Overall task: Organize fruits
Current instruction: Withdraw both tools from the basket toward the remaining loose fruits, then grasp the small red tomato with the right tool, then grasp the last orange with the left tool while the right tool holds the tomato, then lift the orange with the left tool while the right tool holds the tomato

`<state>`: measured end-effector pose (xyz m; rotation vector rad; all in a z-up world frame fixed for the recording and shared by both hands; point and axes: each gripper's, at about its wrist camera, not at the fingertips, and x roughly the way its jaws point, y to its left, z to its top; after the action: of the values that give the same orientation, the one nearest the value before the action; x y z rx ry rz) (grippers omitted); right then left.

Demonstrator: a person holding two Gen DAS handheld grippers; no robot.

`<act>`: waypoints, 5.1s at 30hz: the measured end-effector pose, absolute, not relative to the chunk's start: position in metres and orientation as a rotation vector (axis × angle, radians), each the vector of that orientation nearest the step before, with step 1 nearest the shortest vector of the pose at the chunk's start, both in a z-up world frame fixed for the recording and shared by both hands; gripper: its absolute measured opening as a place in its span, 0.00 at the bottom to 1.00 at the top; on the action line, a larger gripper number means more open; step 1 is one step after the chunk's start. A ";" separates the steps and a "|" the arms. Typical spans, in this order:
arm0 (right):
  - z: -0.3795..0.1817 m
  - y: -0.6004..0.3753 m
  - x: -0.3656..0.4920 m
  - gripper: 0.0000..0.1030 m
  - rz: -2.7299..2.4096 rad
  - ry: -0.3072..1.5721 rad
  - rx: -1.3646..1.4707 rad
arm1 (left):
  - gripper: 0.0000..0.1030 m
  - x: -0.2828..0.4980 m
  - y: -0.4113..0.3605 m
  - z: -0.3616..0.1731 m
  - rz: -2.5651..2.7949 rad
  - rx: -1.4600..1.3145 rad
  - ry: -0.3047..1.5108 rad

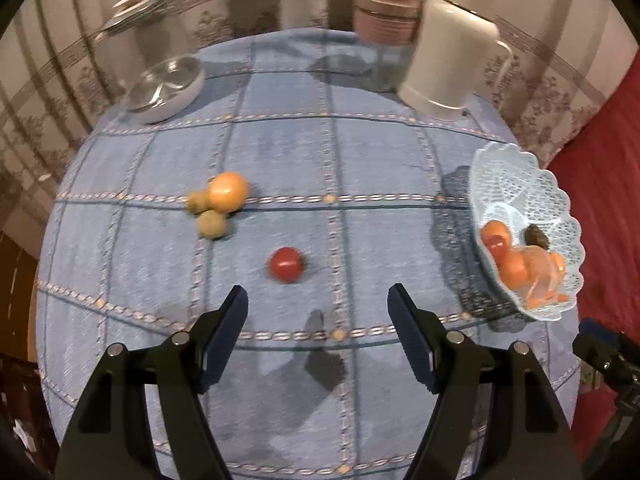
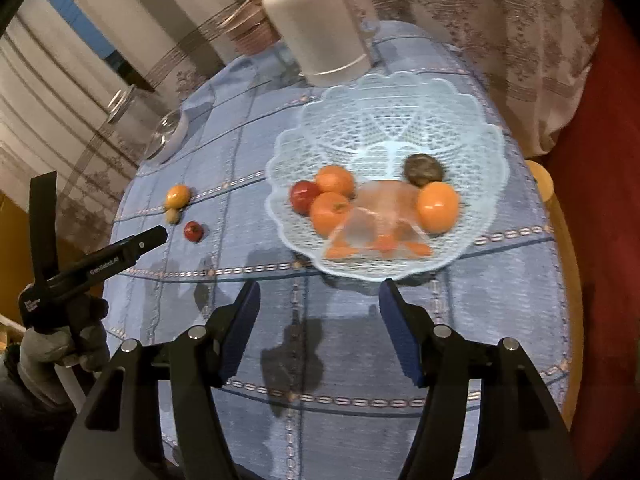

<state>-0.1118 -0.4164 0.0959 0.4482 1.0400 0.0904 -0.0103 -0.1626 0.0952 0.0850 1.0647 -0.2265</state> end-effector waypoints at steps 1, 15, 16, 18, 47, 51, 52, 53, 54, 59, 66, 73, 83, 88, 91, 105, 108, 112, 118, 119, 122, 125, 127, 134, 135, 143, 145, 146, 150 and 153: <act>0.096 -0.410 -0.109 0.62 0.101 1.042 0.441 | 0.70 -0.011 -0.155 0.096 -0.216 0.080 1.065; 0.096 -0.337 -0.079 0.62 0.207 1.073 0.379 | 0.70 -0.013 -0.077 0.101 -0.123 0.022 1.072; 0.096 -0.332 -0.077 0.62 0.212 1.075 0.374 | 0.70 -0.013 -0.071 0.102 -0.118 0.019 1.072; 0.095 -0.321 -0.071 0.62 0.225 1.080 0.363 | 0.70 -0.013 -0.061 0.102 -0.110 0.015 1.072; 0.059 -0.218 0.024 0.54 0.252 1.155 0.289 | 0.70 0.006 0.047 0.096 -0.058 -0.044 1.099; 0.053 -0.213 0.034 0.53 0.241 1.162 0.278 | 0.70 0.009 0.055 0.090 -0.057 -0.054 1.109; 0.051 -0.211 0.038 0.52 0.239 1.164 0.273 | 0.70 0.010 0.058 0.089 -0.056 -0.057 1.112; 0.050 -0.209 0.040 0.52 0.237 1.166 0.269 | 0.70 0.012 0.061 0.087 -0.055 -0.059 1.114; 0.047 -0.207 0.044 0.51 0.232 1.171 0.261 | 0.70 0.013 0.063 0.086 -0.053 -0.061 1.115; 0.033 -0.198 0.056 0.47 0.205 1.197 0.218 | 0.70 0.020 0.071 0.082 -0.047 -0.069 1.117; 0.020 -0.190 0.064 0.38 0.189 1.223 0.186 | 0.70 0.029 0.072 0.077 -0.065 -0.068 1.125; 0.018 -0.191 0.064 0.30 0.164 1.241 0.177 | 0.70 0.043 0.068 0.072 -0.091 -0.058 1.134; 0.027 -0.203 0.046 0.30 0.139 1.235 0.254 | 0.70 0.074 0.029 0.069 -0.191 -0.006 1.122; 0.031 -0.209 0.035 0.30 0.128 1.228 0.295 | 0.70 0.091 -0.002 0.067 -0.260 0.038 1.113; 0.032 -0.211 0.031 0.30 0.124 1.225 0.308 | 0.70 0.100 -0.021 0.066 -0.300 0.062 1.107; 0.035 -0.218 0.015 0.30 0.112 1.221 0.358 | 0.70 0.130 -0.080 0.050 -0.429 0.190 1.083; 0.034 -0.217 0.013 0.30 0.111 1.225 0.365 | 0.65 0.134 -0.089 0.044 -0.459 0.223 1.085; 0.034 -0.217 0.009 0.30 0.109 1.228 0.371 | 0.57 0.138 -0.099 0.036 -0.492 0.253 1.093; 0.035 -0.217 0.006 0.30 0.105 1.225 0.377 | 0.51 0.140 -0.100 0.031 -0.507 0.257 1.097; 0.035 -0.217 0.006 0.30 0.105 1.226 0.378 | 0.50 0.140 -0.100 0.031 -0.512 0.253 1.095; 0.035 -0.216 0.007 0.30 0.109 1.228 0.376 | 0.39 0.140 -0.098 0.033 -0.527 0.227 1.102; 0.036 -0.215 0.009 0.30 0.114 1.228 0.373 | 0.37 0.138 -0.096 0.032 -0.532 0.217 1.110; 0.036 -0.214 0.011 0.30 0.115 1.227 0.373 | 0.37 0.135 -0.093 0.034 -0.533 0.213 1.108; 0.039 -0.216 0.009 0.30 0.124 1.217 0.378 | 0.37 0.121 -0.076 0.044 -0.511 0.166 1.110; 0.039 -0.216 0.009 0.30 0.126 1.216 0.379 | 0.37 0.119 -0.073 0.045 -0.506 0.158 1.111; 0.041 -0.216 -0.001 0.30 0.158 1.215 0.369 | 0.37 0.099 -0.041 0.063 -0.432 0.058 1.116; 0.043 -0.215 -0.004 0.30 0.171 1.214 0.363 | 0.37 0.094 -0.032 0.067 -0.408 0.027 1.114; 0.043 -0.215 -0.006 0.30 0.177 1.213 0.362 | 0.37 0.090 -0.027 0.070 -0.393 0.008 1.110; 0.048 -0.217 -0.016 0.30 0.200 1.206 0.352 | 0.37 0.077 -0.019 0.076 -0.360 -0.010 1.101; 0.054 -0.221 -0.023 0.30 0.218 1.197 0.345 | 0.37 0.065 -0.015 0.083 -0.334 -0.020 1.092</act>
<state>-0.0230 -0.2215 0.0537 0.3453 1.1972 0.2179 0.0647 -0.0151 0.0825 -0.0196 1.0915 -0.3343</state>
